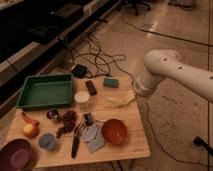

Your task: Place sponge in red bowl

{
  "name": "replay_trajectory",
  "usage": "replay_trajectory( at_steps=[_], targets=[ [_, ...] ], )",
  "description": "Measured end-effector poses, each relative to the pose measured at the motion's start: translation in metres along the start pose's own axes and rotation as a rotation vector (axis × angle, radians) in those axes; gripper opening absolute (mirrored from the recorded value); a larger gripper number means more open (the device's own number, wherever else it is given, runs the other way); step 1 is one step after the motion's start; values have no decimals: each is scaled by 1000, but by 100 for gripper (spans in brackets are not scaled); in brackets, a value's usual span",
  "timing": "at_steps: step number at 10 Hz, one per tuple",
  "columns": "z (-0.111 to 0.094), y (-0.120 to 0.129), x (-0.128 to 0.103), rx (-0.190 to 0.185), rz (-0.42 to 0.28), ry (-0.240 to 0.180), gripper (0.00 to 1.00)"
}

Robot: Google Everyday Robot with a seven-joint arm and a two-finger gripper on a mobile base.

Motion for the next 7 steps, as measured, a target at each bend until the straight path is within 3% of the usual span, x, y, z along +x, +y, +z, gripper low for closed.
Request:
replay_trajectory(
  at_steps=[2, 4, 5, 7],
  targets=[
    [-9, 1, -4, -74, -140, -35, 65],
    [-15, 1, -7, -111, -219, -63, 65],
    [-16, 0, -7, -108, -236, -59, 65],
    [-16, -5, -12, -61, -239, -3, 65]
  ],
)
